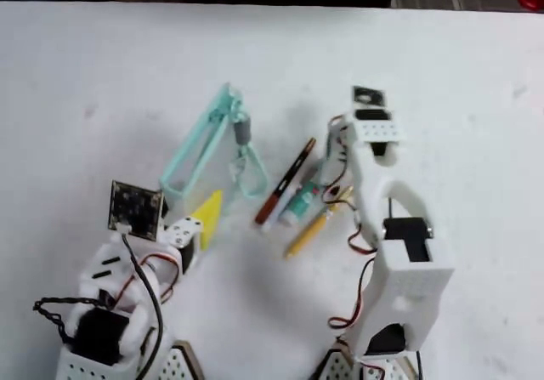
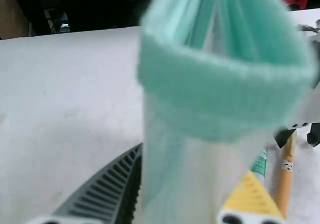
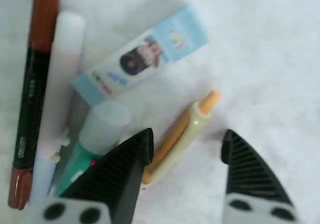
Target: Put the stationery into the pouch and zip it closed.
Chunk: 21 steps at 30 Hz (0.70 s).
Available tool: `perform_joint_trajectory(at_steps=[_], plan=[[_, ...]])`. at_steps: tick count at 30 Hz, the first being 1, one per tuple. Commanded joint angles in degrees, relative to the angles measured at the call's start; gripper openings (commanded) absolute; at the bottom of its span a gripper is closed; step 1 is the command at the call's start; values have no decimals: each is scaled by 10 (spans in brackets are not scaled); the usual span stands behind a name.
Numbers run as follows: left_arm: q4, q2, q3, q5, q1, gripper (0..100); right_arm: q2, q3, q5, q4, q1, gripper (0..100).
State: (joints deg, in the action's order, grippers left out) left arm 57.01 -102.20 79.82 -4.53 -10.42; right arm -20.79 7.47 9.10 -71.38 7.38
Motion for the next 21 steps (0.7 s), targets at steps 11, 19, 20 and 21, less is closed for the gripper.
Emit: perform_joint_trajectory(at_steps=[11,19,20,21], plan=[[-14,1,-4,2,1,222,-22,-18,1,25,13,67],[-14,1,-4,2,1,222,-42,-31,-1,28,7,42],[-14,1,-4,2,1,222,-42,-31,-1,28,7,25],[-14,1,-4,2,1,222,-40,-31,-1,28,7,12]])
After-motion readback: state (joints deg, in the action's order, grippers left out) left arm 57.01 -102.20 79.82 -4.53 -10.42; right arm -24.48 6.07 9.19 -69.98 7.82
